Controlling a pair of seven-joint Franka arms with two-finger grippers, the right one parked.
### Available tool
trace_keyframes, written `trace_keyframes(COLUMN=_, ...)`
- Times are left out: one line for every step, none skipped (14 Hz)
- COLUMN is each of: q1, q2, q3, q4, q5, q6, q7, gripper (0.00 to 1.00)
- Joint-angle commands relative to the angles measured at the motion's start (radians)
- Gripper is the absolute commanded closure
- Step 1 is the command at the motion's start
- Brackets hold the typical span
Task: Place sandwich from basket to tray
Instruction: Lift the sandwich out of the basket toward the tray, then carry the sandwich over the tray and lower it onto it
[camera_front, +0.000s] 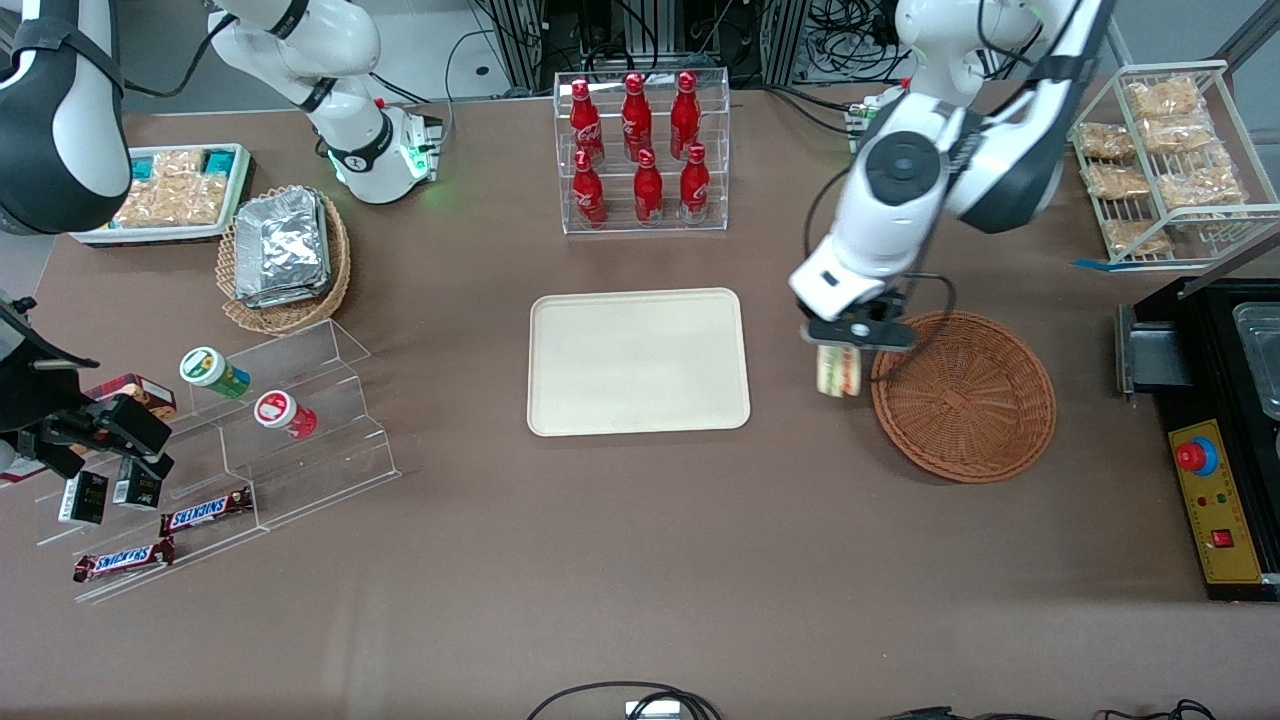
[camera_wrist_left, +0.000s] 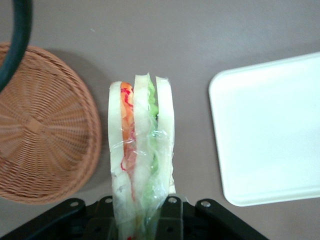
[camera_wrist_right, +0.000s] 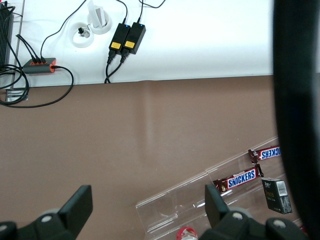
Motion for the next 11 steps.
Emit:
trace_keyframes(q1=-0.012, q2=0.088, q3=-0.057, q4=0.053, q5=0.019, q6=-0.012, q7=-0.07, gripper=1.0)
trace_keyframes(q1=-0.039, q2=0.112, q3=-0.056, q4=0.066, q5=0.021, q6=-0.01, q7=-0.085, gripper=1.0)
trace_keyframes(q1=-0.062, q2=0.135, q3=-0.056, q4=0.086, q5=0.021, q6=-0.007, q7=-0.113, gripper=1.0)
trace_keyframes(q1=-0.078, q2=0.161, q3=-0.056, q4=0.105, q5=0.036, q6=-0.007, q7=-0.147, gripper=1.0)
trace_keyframes(q1=-0.101, q2=0.191, q3=-0.057, q4=0.116, q5=0.073, q6=-0.007, q7=-0.19, gripper=1.0)
trace_keyframes(q1=-0.13, q2=0.223, q3=-0.057, q4=0.128, q5=0.113, q6=-0.006, q7=-0.243, gripper=1.0)
trace_keyframes(q1=-0.15, q2=0.262, q3=-0.057, q4=0.148, q5=0.15, q6=-0.006, q7=-0.286, gripper=1.0)
trace_keyframes(q1=-0.164, q2=0.311, q3=-0.057, q4=0.172, q5=0.183, q6=-0.006, q7=-0.323, gripper=1.0)
trace_keyframes(q1=-0.183, q2=0.355, q3=-0.057, q4=0.2, q5=0.209, q6=-0.006, q7=-0.361, gripper=1.0)
trace_keyframes(q1=-0.205, q2=0.399, q3=-0.056, q4=0.23, q5=0.231, q6=-0.006, q7=-0.403, gripper=1.0)
trace_keyframes(q1=-0.225, q2=0.434, q3=-0.056, q4=0.252, q5=0.263, q6=-0.006, q7=-0.434, gripper=1.0)
